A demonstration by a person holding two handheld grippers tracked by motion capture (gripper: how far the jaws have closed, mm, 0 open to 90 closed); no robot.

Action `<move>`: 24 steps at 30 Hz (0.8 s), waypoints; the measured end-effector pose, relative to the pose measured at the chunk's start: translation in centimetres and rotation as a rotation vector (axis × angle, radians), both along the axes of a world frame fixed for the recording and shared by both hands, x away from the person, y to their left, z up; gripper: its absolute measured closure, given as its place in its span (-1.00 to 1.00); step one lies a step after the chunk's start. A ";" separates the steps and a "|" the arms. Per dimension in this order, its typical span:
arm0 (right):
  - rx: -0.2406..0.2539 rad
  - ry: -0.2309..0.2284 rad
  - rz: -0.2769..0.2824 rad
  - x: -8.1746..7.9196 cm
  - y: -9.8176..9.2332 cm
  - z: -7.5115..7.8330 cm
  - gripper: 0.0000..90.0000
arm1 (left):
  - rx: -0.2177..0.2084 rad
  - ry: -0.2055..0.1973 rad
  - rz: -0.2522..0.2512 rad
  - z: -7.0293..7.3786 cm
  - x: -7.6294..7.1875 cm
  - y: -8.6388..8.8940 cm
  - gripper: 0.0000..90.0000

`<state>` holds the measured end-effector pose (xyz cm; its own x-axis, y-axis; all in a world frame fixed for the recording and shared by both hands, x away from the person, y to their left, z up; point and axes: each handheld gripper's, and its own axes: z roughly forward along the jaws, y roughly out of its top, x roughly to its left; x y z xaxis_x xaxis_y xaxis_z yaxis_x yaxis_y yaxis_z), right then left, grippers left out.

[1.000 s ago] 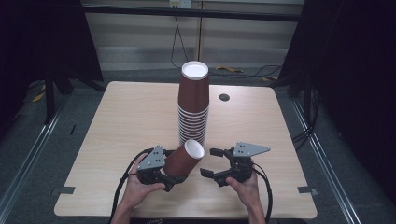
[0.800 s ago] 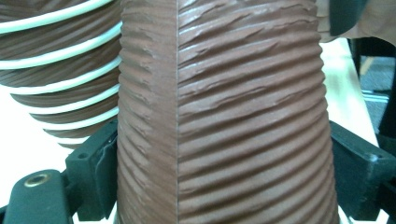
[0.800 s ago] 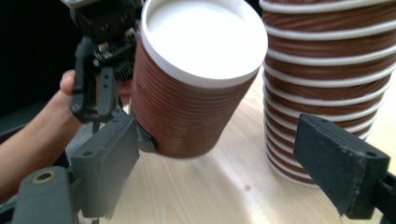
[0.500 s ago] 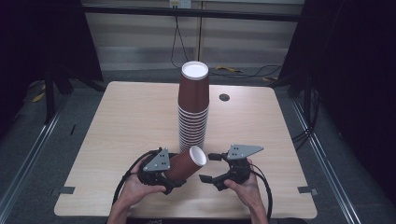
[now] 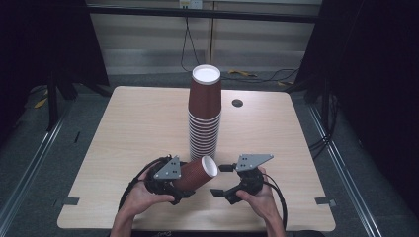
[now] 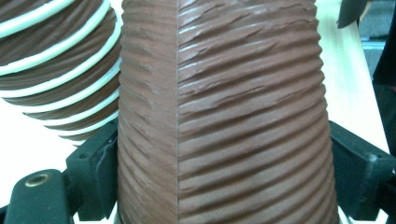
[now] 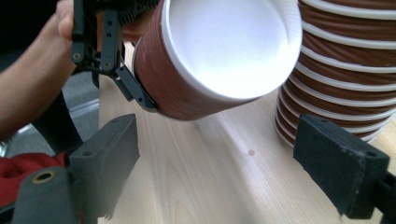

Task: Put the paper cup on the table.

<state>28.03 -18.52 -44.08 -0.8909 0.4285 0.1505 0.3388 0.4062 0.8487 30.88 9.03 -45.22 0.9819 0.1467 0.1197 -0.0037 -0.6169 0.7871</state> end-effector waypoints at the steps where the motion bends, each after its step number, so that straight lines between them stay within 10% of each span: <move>1: -0.005 0.001 0.006 0.0 0.1 0.1 -0.68 | 0.011 -0.004 -0.001 0.1 0.0 -0.1 -0.72; 24: -0.132 0.025 0.073 0.5 1.1 0.6 -0.68 | 0.212 -0.025 -0.044 1.2 -0.5 -1.3 -0.71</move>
<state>28.48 -17.38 -43.44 -0.9172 0.3799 0.1202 0.3247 0.5379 0.7780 30.40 7.73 -44.06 0.9831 0.0726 0.1681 -0.0526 -0.7675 0.6389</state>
